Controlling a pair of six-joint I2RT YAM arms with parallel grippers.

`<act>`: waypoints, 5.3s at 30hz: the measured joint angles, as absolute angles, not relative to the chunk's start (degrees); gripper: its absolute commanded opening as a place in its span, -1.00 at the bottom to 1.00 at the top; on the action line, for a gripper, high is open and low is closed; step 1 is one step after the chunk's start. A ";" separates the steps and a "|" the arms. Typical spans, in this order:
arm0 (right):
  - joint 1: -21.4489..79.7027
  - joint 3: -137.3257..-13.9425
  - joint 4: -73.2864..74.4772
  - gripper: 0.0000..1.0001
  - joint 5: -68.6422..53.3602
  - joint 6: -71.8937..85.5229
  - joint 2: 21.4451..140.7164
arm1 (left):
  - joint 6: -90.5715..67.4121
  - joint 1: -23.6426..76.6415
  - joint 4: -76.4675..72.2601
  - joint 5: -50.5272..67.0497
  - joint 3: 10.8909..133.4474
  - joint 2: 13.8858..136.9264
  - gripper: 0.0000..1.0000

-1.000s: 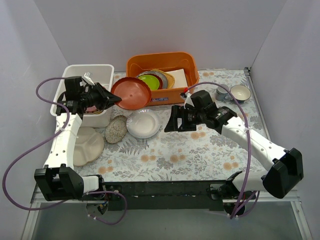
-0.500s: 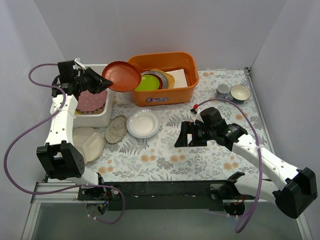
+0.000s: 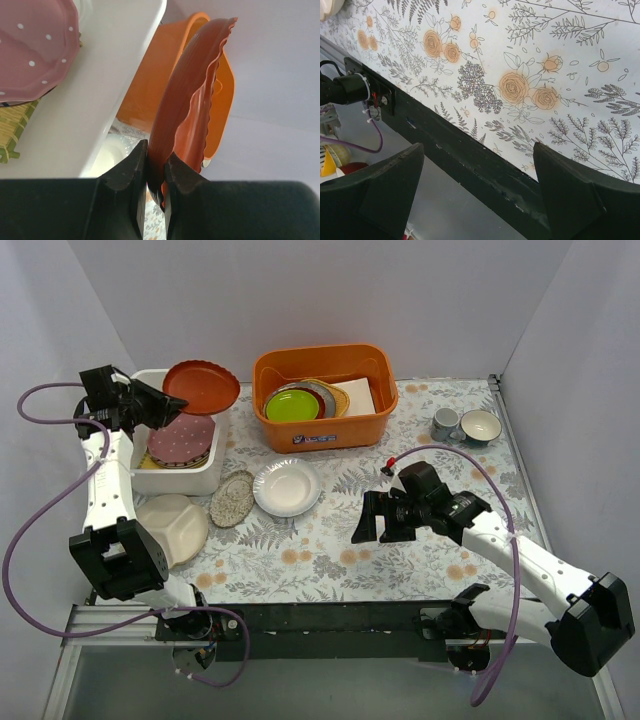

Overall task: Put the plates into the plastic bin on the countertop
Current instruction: Place the plate in the plastic bin, then pick up the plate at the center of the board.

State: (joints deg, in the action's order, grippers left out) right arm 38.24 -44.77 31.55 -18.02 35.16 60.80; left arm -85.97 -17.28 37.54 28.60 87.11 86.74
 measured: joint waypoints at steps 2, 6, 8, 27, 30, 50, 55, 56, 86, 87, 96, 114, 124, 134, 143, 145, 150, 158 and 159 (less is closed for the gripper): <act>38.24 -44.77 31.55 0.94 -18.15 35.16 61.39 | -86.48 -17.74 37.36 27.70 87.11 86.76 -1.00; 38.24 -44.56 31.51 0.94 -18.22 35.16 61.73 | -87.46 -18.35 37.32 25.82 87.11 86.98 -1.00; 38.24 -44.29 31.53 0.94 -18.33 35.14 61.84 | -87.94 -18.74 37.32 24.91 87.11 87.18 -1.00; 38.24 -44.10 31.51 0.93 -19.64 34.74 63.35 | -90.48 -21.06 37.91 11.97 83.83 90.48 -0.99; 38.24 -44.10 31.51 0.92 -19.90 34.54 63.72 | -90.48 -21.06 37.89 11.40 83.81 92.58 -0.98; 38.24 -44.07 31.48 0.89 -20.80 34.26 65.25 | -88.27 -21.58 35.90 15.68 83.20 103.02 -0.28; 38.24 -44.07 31.48 0.89 -20.80 34.26 65.28 | -86.63 -21.54 36.58 16.40 83.20 103.46 0.48; 38.24 -44.07 31.48 0.89 -20.80 34.26 65.32 | -86.28 -21.52 36.73 16.40 83.20 103.44 0.57; 38.24 -43.68 30.79 0.88 -21.85 34.04 66.57 | -82.72 -19.09 43.70 18.31 87.02 86.50 0.96; 38.24 -43.57 30.74 0.88 -21.96 34.04 66.83 | -82.72 -18.44 43.83 18.57 87.09 85.73 0.96; 38.02 -43.35 28.38 0.88 -22.31 34.13 68.20 | -81.78 -12.36 46.24 20.23 89.08 82.13 0.97; 32.25 -43.07 10.22 0.84 -30.79 45.54 76.31 | -79.83 -0.58 49.30 19.33 79.57 66.72 0.96; 32.21 -41.98 0.58 0.81 -34.61 52.53 82.35 | -78.35 12.69 52.31 11.29 78.02 66.85 0.96; 32.21 -37.69 -11.90 0.82 -34.48 58.70 85.67 | -80.66 25.78 55.99 -1.30 77.52 67.83 0.96; 32.21 -36.95 -24.32 0.72 -32.08 62.85 91.70 | -85.43 39.81 58.41 -9.98 78.00 74.91 0.96; 32.21 -37.04 -27.27 0.60 -31.66 63.31 94.08 | -86.28 41.12 58.59 -10.74 78.00 75.59 0.96; 32.21 -37.50 -33.41 0.43 -31.18 66.11 100.27 | -87.55 42.11 59.27 -12.12 78.83 75.75 0.96; 32.23 -39.40 -39.97 0.34 -30.55 70.48 106.52 | -88.36 42.13 60.14 -13.13 79.33 75.57 0.96; 32.23 -39.64 -40.40 0.33 -30.37 70.72 106.78 | -88.42 42.13 60.14 -13.13 79.33 75.53 0.96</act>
State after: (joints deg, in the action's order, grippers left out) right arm 32.23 -39.64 -40.40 -30.37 70.72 106.78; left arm -88.42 42.13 60.14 -13.13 79.33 75.53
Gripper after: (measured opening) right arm 0.677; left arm 0.982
